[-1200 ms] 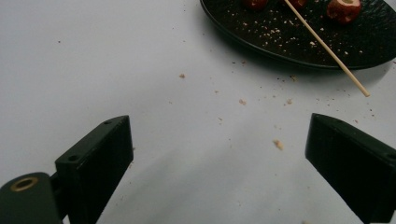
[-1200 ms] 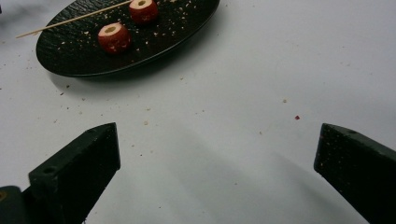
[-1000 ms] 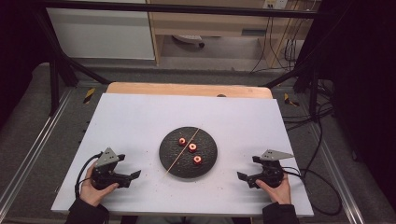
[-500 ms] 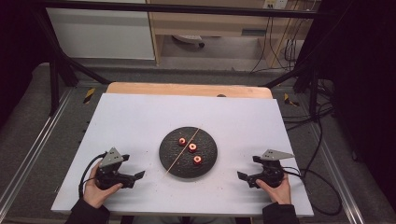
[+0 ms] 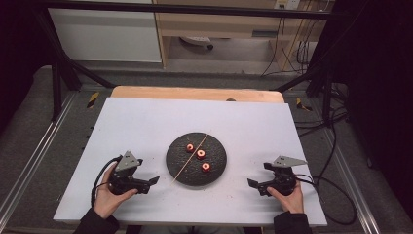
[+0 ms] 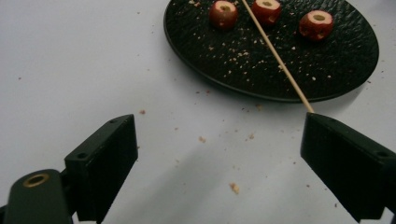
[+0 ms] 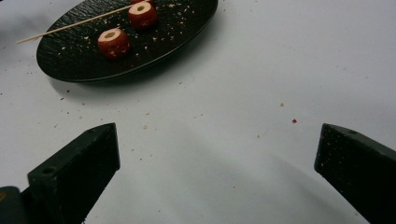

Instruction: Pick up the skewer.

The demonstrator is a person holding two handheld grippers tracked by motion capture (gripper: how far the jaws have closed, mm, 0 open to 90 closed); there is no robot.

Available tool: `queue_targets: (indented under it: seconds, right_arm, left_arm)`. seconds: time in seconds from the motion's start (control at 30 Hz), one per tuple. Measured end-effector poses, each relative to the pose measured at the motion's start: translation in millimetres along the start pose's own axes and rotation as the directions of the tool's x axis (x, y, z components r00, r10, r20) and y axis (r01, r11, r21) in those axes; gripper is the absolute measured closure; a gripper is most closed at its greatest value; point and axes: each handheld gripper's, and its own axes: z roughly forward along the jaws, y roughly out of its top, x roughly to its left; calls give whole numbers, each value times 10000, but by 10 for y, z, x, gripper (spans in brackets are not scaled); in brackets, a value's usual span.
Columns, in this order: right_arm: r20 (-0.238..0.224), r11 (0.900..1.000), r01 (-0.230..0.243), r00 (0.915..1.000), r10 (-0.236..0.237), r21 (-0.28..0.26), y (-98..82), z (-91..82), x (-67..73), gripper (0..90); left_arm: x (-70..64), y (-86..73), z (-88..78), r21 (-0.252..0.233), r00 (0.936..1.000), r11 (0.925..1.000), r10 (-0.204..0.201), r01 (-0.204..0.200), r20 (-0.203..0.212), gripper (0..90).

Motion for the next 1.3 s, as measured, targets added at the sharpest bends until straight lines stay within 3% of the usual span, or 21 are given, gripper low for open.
queue_targets:
  seconds: [0.33, 0.53, 1.0, 1.13, 1.3]
  right_arm:
    - [-16, 10000, -5, 10000, 5, 22, 2, 5, -1, 9]
    - [-23, 10000, 22, 10000, -22, 57, 0, 14, -1, 9]
    - [-55, 9999, 70, 10000, -70, 91, 0, 16, -6, 10]
    - [-76, 9999, 57, 10000, -57, 89, -2, 28, -4, 11]
    - [-90, 9999, 75, 9999, -74, 108, -2, 28, -6, 11]
  left_arm:
    - [-127, 271, 86, 305, 9996, 9993, 201, -195, -214, 112]
    - [-230, 438, 229, 601, 9987, 9976, 377, -356, -333, 131]
    - [-415, 673, 674, 1329, 9993, 9910, 209, -167, -304, 303]
    - [-453, 721, 762, 1635, 9998, 9865, -44, 75, -188, 403]
    - [-479, 758, 851, 2114, 9993, 9774, 24, 57, -381, 475]
